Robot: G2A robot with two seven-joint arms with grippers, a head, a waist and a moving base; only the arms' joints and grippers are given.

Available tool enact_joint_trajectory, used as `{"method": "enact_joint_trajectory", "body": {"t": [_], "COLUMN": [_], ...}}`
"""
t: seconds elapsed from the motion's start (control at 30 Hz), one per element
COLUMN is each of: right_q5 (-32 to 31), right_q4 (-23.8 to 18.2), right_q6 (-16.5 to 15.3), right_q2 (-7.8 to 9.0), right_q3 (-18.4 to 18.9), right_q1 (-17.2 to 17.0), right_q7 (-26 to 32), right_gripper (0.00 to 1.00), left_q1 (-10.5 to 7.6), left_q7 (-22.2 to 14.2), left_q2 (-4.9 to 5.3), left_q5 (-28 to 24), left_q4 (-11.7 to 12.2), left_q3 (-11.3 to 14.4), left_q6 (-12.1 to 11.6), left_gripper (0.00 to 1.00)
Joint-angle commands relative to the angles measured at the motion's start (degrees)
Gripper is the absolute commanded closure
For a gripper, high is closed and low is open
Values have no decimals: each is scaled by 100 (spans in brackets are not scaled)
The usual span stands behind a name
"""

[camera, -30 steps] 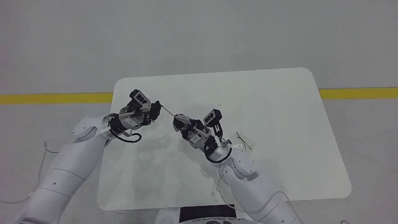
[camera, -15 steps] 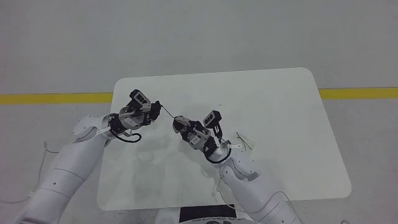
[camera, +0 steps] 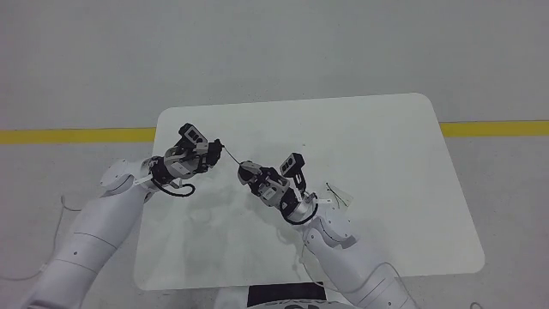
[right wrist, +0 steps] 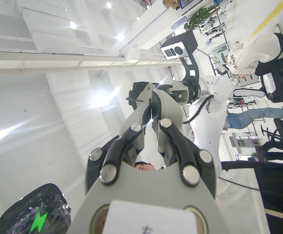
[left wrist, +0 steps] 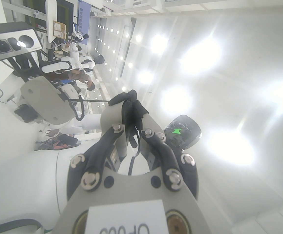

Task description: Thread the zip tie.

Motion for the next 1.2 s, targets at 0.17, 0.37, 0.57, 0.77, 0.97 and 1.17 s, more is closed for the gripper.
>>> {"method": "enact_joint_trajectory", "body": {"t": [0.17,0.37,0.57,0.77,0.97,1.17], "right_q5": [-61,-94,-107,-115,-125,-128], "right_q4": [17,26,34,36,43,65], "right_q6": [48,71,75,70,68,46], "right_q2": [12,20,28,36,46,57], "right_q3": [-12,-25,-28,-23,-9,7], "right_q1": [29,46,57,63,68,57], "right_q7": [-1,-1,-15,-25,-35,-46], "right_gripper": [100,100,100,100,100,100], "left_q1": [0,0,0,0,0,0], "left_q7": [0,0,0,0,0,0], "left_q2": [0,0,0,0,0,0], "left_q5": [0,0,0,0,0,0], "left_q4": [0,0,0,0,0,0], "left_q3": [0,0,0,0,0,0], "left_q6": [0,0,0,0,0,0], "left_gripper": [100,100,100,100,100,100]}}
